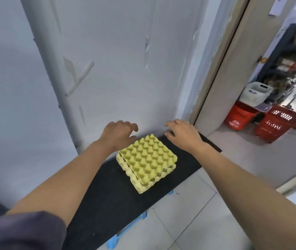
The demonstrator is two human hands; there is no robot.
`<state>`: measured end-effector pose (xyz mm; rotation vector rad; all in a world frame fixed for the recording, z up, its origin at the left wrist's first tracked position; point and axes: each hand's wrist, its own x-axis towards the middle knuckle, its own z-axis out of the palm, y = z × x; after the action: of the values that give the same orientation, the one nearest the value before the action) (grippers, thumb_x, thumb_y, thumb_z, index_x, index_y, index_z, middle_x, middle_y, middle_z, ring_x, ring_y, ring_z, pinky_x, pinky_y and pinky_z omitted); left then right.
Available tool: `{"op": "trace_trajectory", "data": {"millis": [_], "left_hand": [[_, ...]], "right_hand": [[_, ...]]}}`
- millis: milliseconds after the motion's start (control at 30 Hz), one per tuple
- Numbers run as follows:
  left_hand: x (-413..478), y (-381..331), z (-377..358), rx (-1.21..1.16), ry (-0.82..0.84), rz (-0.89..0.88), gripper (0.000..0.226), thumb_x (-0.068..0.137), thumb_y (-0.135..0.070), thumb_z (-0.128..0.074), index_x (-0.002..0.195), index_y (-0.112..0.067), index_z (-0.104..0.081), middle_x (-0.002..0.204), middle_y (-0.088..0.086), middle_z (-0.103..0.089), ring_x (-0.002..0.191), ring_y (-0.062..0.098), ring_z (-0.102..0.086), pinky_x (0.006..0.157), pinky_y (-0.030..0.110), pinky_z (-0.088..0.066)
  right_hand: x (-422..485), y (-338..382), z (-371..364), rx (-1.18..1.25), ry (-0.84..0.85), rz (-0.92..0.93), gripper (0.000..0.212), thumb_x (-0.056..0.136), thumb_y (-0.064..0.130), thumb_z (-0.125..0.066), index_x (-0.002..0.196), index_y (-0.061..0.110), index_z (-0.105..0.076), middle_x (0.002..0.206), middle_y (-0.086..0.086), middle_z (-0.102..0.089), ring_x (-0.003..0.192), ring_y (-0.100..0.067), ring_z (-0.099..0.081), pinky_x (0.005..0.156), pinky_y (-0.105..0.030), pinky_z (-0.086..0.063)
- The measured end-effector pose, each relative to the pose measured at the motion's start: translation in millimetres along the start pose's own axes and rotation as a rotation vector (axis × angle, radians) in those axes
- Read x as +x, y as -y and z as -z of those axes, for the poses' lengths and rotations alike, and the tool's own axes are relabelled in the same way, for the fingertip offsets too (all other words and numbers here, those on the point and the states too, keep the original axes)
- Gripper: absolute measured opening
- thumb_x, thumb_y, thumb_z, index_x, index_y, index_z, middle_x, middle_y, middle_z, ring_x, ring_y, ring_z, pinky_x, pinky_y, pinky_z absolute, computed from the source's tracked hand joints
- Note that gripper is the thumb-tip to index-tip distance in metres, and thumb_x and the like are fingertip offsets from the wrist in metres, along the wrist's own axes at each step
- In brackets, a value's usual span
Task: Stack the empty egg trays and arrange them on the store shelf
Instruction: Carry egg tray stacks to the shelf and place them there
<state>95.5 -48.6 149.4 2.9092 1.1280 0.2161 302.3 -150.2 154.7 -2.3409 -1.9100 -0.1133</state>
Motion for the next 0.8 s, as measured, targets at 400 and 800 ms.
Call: {"op": "trace_trajectory", "data": {"millis": [400, 800], "left_hand": [[99.1, -27.2, -97.5, -0.064, 0.142, 0.189, 0.032, 0.096, -0.038, -0.041, 0.125, -0.028, -0.050, 0.120, -0.007, -0.058, 0.110, 0.018, -0.053, 0.086, 0.032, -0.039], [125.2, -41.6, -246.2, -0.190, 0.343, 0.464, 0.050, 0.094, -0.035, -0.046, 0.141, -0.027, -0.034, 0.139, 0.002, -0.043, 0.125, 0.025, -0.044, 0.093, 0.040, -0.042]], "right_hand": [[88.5, -112.6, -91.3, 0.064, 0.214, 0.025, 0.043, 0.096, 0.035, -0.045, 0.137, 0.022, -0.044, 0.136, -0.007, -0.049, 0.122, -0.031, -0.046, 0.093, -0.043, -0.041], [129.9, -163.2, -236.2, 0.165, 0.464, 0.016, 0.049, 0.095, 0.031, -0.049, 0.141, 0.017, -0.039, 0.128, -0.013, -0.045, 0.118, -0.034, -0.045, 0.090, -0.044, -0.046]]}}
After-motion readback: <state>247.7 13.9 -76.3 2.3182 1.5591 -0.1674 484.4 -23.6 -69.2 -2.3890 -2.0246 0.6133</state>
